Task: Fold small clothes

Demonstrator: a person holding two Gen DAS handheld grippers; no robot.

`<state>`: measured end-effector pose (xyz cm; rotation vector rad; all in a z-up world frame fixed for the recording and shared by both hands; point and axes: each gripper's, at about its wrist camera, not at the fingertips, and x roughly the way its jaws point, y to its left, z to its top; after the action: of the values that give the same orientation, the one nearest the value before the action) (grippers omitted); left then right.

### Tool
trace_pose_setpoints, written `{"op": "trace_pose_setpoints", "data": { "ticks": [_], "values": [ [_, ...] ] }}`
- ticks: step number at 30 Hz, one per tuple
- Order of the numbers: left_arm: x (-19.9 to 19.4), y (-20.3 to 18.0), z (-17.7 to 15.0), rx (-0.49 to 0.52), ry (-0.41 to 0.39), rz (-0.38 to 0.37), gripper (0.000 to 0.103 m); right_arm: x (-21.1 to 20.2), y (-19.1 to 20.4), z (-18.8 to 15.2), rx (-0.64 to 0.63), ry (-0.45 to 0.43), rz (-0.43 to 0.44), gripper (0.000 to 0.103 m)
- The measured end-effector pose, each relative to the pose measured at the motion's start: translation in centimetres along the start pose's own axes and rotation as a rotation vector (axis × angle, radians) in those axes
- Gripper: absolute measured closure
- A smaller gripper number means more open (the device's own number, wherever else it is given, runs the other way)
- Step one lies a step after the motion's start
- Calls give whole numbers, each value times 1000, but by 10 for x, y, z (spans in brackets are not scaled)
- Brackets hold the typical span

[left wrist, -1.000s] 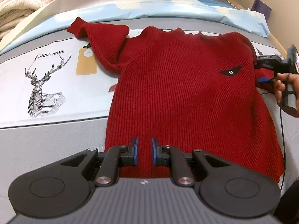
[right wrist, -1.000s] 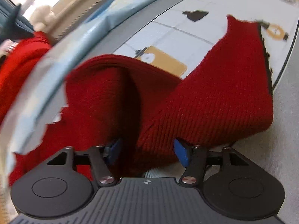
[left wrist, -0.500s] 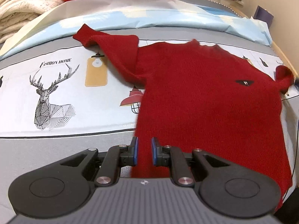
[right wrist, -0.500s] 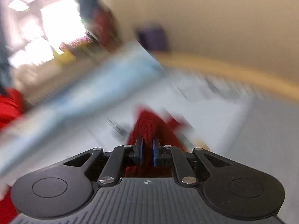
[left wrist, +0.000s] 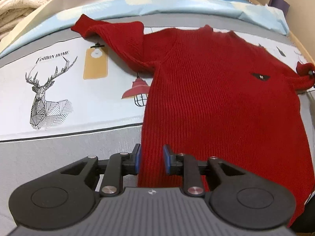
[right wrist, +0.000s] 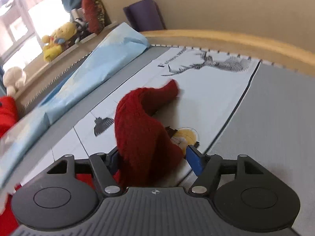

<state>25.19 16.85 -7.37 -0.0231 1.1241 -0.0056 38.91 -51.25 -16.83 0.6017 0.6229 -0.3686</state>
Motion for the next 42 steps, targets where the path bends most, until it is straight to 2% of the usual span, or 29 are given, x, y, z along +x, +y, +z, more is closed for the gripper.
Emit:
{"op": "trace_pose_setpoints", "data": {
  "ticks": [2, 6, 7, 8, 9, 10, 12, 13, 14, 15, 16, 17, 18, 19, 20, 21, 22, 24, 25, 28, 30, 32, 34, 35, 36, 37, 38, 40, 42],
  "values": [
    [3, -2, -1, 7, 9, 3, 77, 13, -4, 6, 37, 29, 35, 34],
    [7, -3, 0, 12, 16, 8, 77, 23, 8, 20, 8, -16, 29, 34],
    [7, -4, 0, 11, 16, 7, 77, 25, 11, 23, -10, -2, 27, 39],
    [8, -5, 1, 11, 16, 6, 77, 30, 16, 25, -34, 15, 15, 48],
    [8, -6, 1, 12, 16, 6, 77, 27, 19, 26, -37, -15, 8, 74],
    [8, -7, 1, 15, 17, 5, 77, 16, 16, 26, -14, -80, -3, 87],
    [9, -8, 3, 22, 17, 5, 77, -13, -2, 22, 128, -273, -49, 89],
    [9, -9, 3, 24, 15, 5, 77, -29, -12, 15, 210, -377, -124, 89],
    [8, -9, 5, 22, 9, 2, 77, -40, -20, 7, 266, -435, -237, 88],
    [7, -8, 6, 18, 4, -3, 77, -41, -30, -1, 306, -426, -340, 87],
    [6, -7, 7, 14, 0, -7, 77, -35, -40, -8, 335, -371, -407, 84],
    [6, -7, 8, 11, -4, -11, 77, -26, -51, -14, 364, -275, -458, 84],
    [5, -7, 8, 7, -6, -14, 77, -19, -65, -21, 423, -180, -477, 84],
    [6, -7, 9, 5, -5, -18, 77, -18, -74, -26, 476, -151, -456, 89],
    [7, -7, 9, 6, -2, -19, 77, -24, -74, -27, 483, -173, -451, 87],
    [8, -8, 9, 8, 2, -20, 77, -28, -68, -22, 451, -177, -463, 81],
    [9, -8, 9, 10, 4, -23, 77, -32, -60, -18, 423, -180, -461, 69],
    [12, -6, 9, 5, 6, -35, 77, -43, -45, -15, 391, -192, -439, 53],
    [15, -3, 9, -6, 8, -39, 77, -49, -36, -17, 381, -193, -436, 50],
    [24, 10, 13, -66, -5, -60, 77, -56, -5, -25, 339, -144, -355, 50],
    [31, 19, 20, -108, -31, -66, 77, -51, 18, -36, 322, -63, -252, 50],
    [39, 27, 29, -157, -67, -96, 77, -45, 40, -53, 282, 44, -170, 50],
    [49, 33, 39, -210, -93, -142, 76, -36, 59, -73, 254, 189, -88, 50],
    [56, 36, 46, -238, -100, -162, 75, -32, 67, -82, 237, 252, -59, 50],
    [62, 38, 51, -266, -111, -173, 67, -26, 76, -90, 196, 311, -33, 48],
    [69, 40, 57, -296, -126, -186, 61, -24, 87, -96, 130, 335, -13, 40],
    [77, 41, 63, -319, -133, -204, 59, -26, 98, -99, 61, 316, -2, 36],
    [93, 42, 75, -339, -133, -235, 56, -24, 111, -102, -34, 314, 40, 36],
    [105, 44, 86, -365, -159, -218, 56, -22, 113, -102, -40, 315, 74, 37]
  ]
}}
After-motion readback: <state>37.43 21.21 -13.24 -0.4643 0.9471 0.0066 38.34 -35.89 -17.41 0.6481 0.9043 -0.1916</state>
